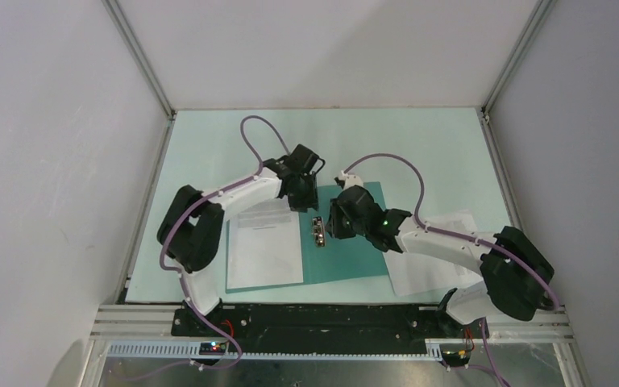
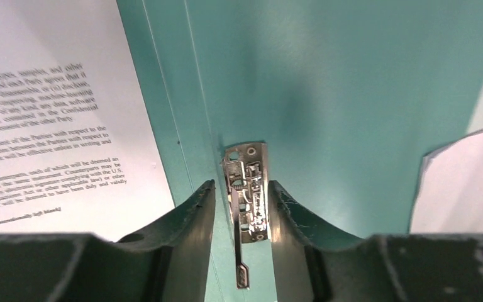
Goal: Put the files into the folder
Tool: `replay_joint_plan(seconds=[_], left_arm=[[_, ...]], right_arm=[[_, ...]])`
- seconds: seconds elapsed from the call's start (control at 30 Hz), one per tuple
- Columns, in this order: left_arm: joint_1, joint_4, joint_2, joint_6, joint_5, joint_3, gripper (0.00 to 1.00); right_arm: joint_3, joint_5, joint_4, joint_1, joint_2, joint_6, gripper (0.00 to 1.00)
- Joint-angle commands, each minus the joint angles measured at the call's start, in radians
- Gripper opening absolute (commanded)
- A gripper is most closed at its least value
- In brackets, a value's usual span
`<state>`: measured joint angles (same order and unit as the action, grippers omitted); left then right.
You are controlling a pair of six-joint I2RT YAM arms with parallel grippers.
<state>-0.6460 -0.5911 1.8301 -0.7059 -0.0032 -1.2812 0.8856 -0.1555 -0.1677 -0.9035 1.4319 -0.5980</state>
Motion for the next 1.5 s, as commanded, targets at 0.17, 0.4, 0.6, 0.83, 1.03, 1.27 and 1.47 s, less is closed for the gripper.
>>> replay_joint_plan(seconds=[0.17,0.4,0.6,0.83,1.03,1.27,1.47], left_arm=[[0.117,-0.041,-0.199,0.048,-0.013,-0.033,0.43],[0.171,-0.042,-0.338,0.056,-0.006,0.053,0.42],[0.177,-0.042,-0.410,0.070,-0.005,0.107,0.42],[0.178,-0.042,-0.460,0.086,-0.004,0.153,0.42],[0.178,-0.041,-0.506,0.091,-0.004,0.186,0.44],[0.178,-0.040,-0.531,0.105,-0.004,0.211,0.48],[0.177,-0.040,-0.532,0.118,0.010,0.207,0.51]], right_arm=[[-0.094,0.317,0.292,-0.046,0.060,-0.030,0.09],[0.004,0.332,0.340,-0.015,0.225,-0.067,0.04],[0.142,0.357,0.318,0.066,0.335,-0.022,0.03],[0.288,0.412,0.292,0.140,0.483,-0.007,0.03],[0.322,0.427,0.292,0.178,0.541,-0.014,0.02],[0.314,0.397,0.227,0.225,0.415,0.003,0.02],[0.135,0.385,0.237,0.245,0.254,-0.020,0.00]])
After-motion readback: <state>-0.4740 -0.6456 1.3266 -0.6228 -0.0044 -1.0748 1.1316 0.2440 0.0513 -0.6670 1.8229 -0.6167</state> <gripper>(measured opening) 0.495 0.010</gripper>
